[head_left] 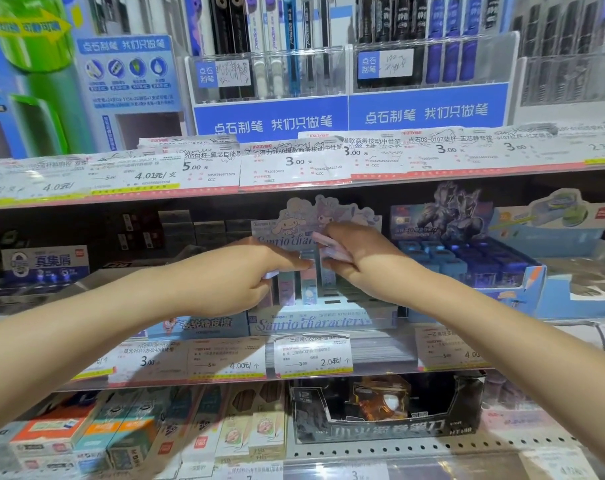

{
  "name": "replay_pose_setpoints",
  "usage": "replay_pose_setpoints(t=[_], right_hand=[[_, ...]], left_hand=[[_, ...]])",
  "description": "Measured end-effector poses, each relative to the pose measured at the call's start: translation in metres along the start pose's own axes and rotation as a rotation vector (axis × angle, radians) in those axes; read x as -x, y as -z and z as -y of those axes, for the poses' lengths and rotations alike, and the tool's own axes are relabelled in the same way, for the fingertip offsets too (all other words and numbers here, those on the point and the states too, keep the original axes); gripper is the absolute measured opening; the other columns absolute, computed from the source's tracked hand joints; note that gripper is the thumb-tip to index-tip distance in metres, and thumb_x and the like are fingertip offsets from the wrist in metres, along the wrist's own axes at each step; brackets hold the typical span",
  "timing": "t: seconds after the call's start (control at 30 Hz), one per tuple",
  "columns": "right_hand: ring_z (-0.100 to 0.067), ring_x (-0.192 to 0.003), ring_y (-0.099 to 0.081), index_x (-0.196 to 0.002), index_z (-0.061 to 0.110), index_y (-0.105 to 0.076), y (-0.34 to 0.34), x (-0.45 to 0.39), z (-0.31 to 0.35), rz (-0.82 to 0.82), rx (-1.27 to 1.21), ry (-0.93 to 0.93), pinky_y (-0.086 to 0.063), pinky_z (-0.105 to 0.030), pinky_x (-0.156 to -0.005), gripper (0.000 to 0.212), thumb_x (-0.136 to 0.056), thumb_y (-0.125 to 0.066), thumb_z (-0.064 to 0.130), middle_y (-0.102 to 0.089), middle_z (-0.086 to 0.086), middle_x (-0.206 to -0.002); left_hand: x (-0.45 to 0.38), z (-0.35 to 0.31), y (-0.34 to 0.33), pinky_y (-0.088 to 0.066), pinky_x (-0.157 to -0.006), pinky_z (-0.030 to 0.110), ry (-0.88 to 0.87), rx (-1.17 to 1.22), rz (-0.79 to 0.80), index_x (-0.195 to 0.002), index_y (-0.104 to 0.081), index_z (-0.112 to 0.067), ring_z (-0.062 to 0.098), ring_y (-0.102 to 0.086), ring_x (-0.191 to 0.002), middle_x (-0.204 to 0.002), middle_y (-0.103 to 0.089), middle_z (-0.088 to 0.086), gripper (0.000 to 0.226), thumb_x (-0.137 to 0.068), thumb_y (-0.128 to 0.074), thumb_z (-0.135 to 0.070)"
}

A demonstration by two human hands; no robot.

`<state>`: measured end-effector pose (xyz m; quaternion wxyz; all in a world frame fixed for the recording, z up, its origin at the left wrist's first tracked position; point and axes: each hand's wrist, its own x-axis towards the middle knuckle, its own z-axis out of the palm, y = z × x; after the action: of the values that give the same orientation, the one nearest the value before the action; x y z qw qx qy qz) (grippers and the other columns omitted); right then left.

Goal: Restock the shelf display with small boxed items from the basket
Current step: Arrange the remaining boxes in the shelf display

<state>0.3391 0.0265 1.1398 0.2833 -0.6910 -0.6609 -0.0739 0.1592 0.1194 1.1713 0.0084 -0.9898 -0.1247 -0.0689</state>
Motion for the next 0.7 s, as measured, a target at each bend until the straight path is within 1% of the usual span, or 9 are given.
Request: replay_pose_setpoints(t=[0.03,0.13,0.23,0.3,0.4,0.43,0.53,0.63,0.7], right_hand=[[-0.022,-0.116,-0.053,-0.091,0.017,-0.054,0.002,0.001,0.001,-0.042,0.066,0.017,-0.029,-0.008,-0.072,0.009,-0.089,-0.052,0.008,-0.050,-0.012,-0.128],[-0.028,-0.106,-0.052,-0.111,0.006,-0.055,0.004,0.002,-0.002,-0.073,0.203,-0.016,-0.026,-0.018,-0.072,0.024,-0.089,-0.055,0.015,-0.049,-0.013,-0.122],[-0.026,-0.095,-0.053,-0.102,0.007,-0.055,0.004,0.003,0.003,-0.050,0.204,-0.015,-0.027,-0.020,-0.072,0.015,-0.089,-0.053,0.013,-0.048,-0.007,-0.102],[-0.021,-0.087,-0.049,-0.089,0.009,-0.051,0.005,0.003,0.007,-0.017,0.226,-0.026,-0.024,-0.019,-0.064,0.003,-0.089,-0.049,0.010,-0.044,-0.005,-0.096],[-0.014,-0.100,-0.052,-0.078,0.011,-0.049,0.003,0.002,0.009,-0.003,0.262,-0.023,-0.025,-0.015,-0.057,0.012,-0.089,-0.047,0.008,-0.044,-0.005,-0.099],[-0.018,-0.102,-0.053,-0.083,0.007,-0.054,0.003,0.002,0.010,-0.024,0.272,-0.015,-0.026,-0.015,-0.060,0.008,-0.089,-0.049,0.009,-0.048,-0.008,-0.104],[-0.028,-0.099,-0.055,-0.099,0.002,-0.061,-0.001,0.004,0.004,-0.074,0.254,-0.012,-0.030,-0.022,-0.071,0.017,-0.087,-0.052,0.010,-0.052,-0.013,-0.115],[-0.030,-0.096,-0.056,-0.086,0.007,-0.063,-0.001,0.008,0.002,-0.017,0.279,-0.014,-0.038,-0.025,-0.077,0.014,-0.087,-0.050,0.011,-0.053,-0.012,-0.114],[-0.030,-0.096,-0.056,-0.077,0.015,-0.058,0.003,0.008,0.005,0.003,0.275,-0.011,-0.040,-0.028,-0.080,0.016,-0.088,-0.047,0.011,-0.054,-0.012,-0.113]], left_hand=[[0.000,0.001,0.000,-0.038,-0.107,0.027,0.001,0.005,0.000,-0.137,-0.041,-0.038,0.010,-0.045,-0.130,-0.146,-0.042,-0.015,0.064,-0.086,-0.036,0.001],[-0.001,0.003,-0.002,-0.041,-0.105,0.031,0.006,0.016,0.001,-0.136,-0.042,-0.038,0.010,-0.047,-0.128,-0.145,-0.044,-0.015,0.064,-0.085,-0.036,0.000],[-0.001,0.003,-0.004,-0.041,-0.105,0.031,0.005,0.019,-0.015,-0.136,-0.043,-0.037,0.009,-0.047,-0.128,-0.145,-0.044,-0.015,0.064,-0.084,-0.036,0.000],[0.000,0.002,-0.004,-0.039,-0.106,0.030,0.002,0.017,-0.027,-0.135,-0.044,-0.038,0.009,-0.046,-0.129,-0.144,-0.045,-0.015,0.066,-0.083,-0.036,0.002],[0.000,-0.001,-0.001,-0.039,-0.106,0.030,0.003,0.019,-0.019,-0.134,-0.044,-0.038,0.009,-0.047,-0.128,-0.143,-0.046,-0.016,0.067,-0.082,-0.035,0.002],[0.000,-0.002,0.000,-0.039,-0.106,0.030,0.009,0.019,-0.009,-0.134,-0.044,-0.039,0.010,-0.048,-0.128,-0.143,-0.046,-0.016,0.066,-0.083,-0.035,0.002],[0.000,0.001,0.002,-0.045,-0.101,0.037,0.033,0.035,0.034,-0.133,-0.044,-0.043,0.018,-0.058,-0.115,-0.141,-0.049,-0.015,0.065,-0.083,-0.034,-0.004],[0.002,0.002,0.000,-0.050,-0.095,0.045,0.018,0.045,0.050,-0.131,-0.041,-0.049,0.023,-0.061,-0.098,-0.134,-0.058,-0.010,0.067,-0.075,-0.028,-0.015],[0.002,0.001,0.001,-0.047,-0.099,0.041,0.023,0.037,0.042,-0.133,-0.044,-0.043,0.024,-0.060,-0.112,-0.138,-0.053,-0.011,0.064,-0.081,-0.032,-0.008]])
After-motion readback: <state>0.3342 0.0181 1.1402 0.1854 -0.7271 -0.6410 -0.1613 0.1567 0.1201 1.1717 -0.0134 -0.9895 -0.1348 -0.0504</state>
